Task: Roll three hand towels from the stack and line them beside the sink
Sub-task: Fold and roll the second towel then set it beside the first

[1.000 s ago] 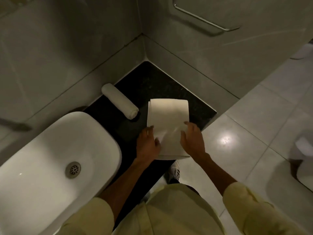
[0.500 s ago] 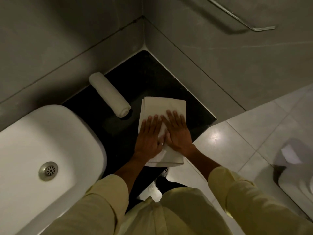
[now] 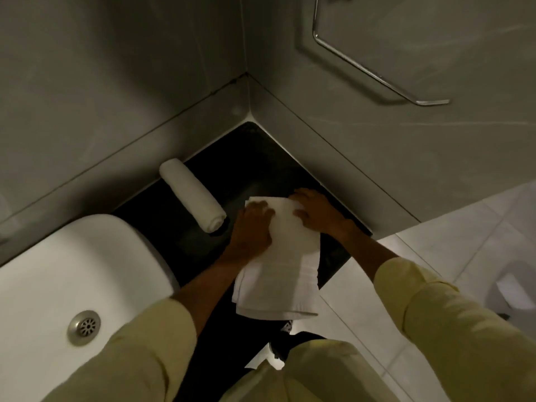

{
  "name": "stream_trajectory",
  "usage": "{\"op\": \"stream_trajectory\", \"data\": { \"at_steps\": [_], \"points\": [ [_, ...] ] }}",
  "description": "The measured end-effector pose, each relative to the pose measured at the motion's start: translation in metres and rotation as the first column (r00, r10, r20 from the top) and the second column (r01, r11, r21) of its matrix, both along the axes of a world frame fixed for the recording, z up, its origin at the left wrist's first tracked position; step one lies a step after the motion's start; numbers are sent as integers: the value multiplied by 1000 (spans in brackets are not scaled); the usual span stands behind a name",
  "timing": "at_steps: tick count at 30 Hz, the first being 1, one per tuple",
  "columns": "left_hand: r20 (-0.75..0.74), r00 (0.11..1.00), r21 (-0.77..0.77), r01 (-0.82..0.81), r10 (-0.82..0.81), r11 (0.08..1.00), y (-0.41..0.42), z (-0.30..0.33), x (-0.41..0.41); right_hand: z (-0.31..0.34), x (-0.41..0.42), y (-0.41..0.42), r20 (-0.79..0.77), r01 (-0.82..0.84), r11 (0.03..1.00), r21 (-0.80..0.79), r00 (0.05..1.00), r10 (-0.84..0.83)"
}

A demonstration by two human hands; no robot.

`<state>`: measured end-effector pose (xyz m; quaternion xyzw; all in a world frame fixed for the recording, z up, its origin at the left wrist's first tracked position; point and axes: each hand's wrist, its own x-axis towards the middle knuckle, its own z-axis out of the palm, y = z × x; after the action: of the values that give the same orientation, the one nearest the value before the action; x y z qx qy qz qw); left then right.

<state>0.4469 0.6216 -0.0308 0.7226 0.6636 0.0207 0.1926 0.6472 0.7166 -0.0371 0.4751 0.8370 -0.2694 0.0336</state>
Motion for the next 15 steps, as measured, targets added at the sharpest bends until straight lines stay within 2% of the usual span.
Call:
{"op": "stream_trajectory", "data": {
  "at_steps": [2, 5, 9, 12, 13, 15],
  "points": [
    [-29, 1000, -96, -2, -1, 995, 37, 6, -13, 11, 2, 13, 51, 68, 994, -84, 997, -64],
    [-134, 986, -283, 56, -97, 958, 80, 16, -26, 16, 2, 30, 126, 181, 946, -269, 980, -151],
    [-50, 986, -363, 133, -162, 922, 95, 34, -33, 25, -3, 42, 247, 183, 927, -328, 964, -102],
    [-37, 992, -279, 107, -123, 954, 81, 43, -30, 34, -4, 26, 181, 108, 983, -147, 980, -81],
    [-67, 991, -220, 101, -118, 970, 72, 43, -28, 34, -2, 12, 160, 71, 997, -21, 985, -66],
    [-118, 986, -104, 106, -118, 989, 47, 33, -26, 27, 4, -23, 156, -21, 958, 287, 987, -25]
  ]
}}
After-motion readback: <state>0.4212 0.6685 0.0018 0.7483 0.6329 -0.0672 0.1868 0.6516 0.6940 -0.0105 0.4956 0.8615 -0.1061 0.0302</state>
